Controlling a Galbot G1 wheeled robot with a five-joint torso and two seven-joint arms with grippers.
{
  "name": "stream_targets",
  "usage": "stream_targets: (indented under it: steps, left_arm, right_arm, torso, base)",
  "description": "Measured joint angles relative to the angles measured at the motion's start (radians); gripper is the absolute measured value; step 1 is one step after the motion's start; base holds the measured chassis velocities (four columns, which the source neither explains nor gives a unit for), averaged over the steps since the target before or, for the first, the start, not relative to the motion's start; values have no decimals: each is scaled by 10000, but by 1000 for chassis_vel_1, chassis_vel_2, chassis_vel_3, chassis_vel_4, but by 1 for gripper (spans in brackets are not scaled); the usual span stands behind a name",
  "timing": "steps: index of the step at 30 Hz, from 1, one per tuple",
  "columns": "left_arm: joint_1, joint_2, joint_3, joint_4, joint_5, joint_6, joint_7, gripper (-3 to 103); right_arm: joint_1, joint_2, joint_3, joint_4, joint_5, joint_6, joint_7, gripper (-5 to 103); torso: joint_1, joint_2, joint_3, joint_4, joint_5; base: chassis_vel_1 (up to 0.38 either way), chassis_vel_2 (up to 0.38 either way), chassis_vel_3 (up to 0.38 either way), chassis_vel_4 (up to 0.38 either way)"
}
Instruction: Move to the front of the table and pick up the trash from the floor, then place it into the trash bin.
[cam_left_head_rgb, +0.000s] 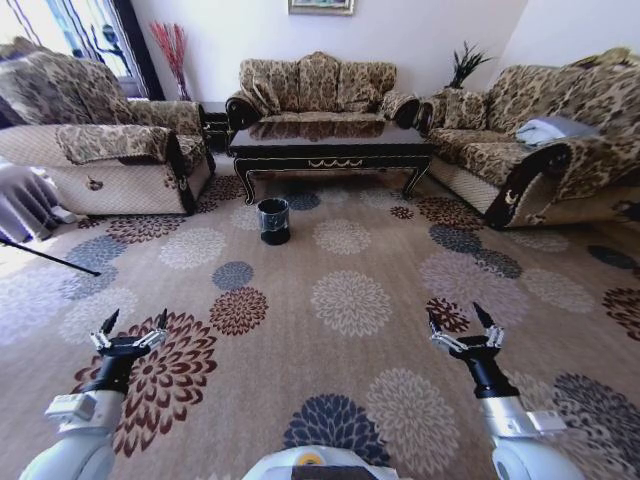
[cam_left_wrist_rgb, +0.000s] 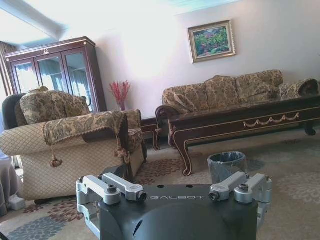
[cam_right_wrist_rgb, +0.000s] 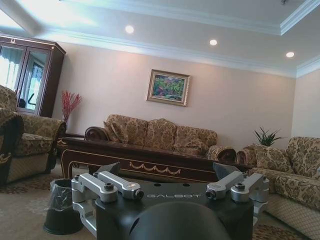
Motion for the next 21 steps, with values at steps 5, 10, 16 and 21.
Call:
stream_targets:
  steps: [5,10,16,21]
  left_arm:
    - [0,0,0,0,0,0,0,100]
    - [0,0,0,0,0,0,0,100]
    - [0,0,0,0,0,0,0,100]
    - [0,0,0,0,0,0,0,100]
  right_arm:
    - [0,0,0,0,0,0,0,100]
    - [0,0,0,0,0,0,0,100]
    - [0,0,0,-1,0,0,0,100]
    - [0,0,0,0,0,0,0,100]
  torso:
    - [56,150,93,0,0]
    - [107,354,244,0,0]
    - [185,621,436,0,0]
    - [244,795,548,0,0]
  base:
    - [0,0,0,0]
    - [0,0,0,0]
    - [0,0,0,0]
    - [0,0,0,0]
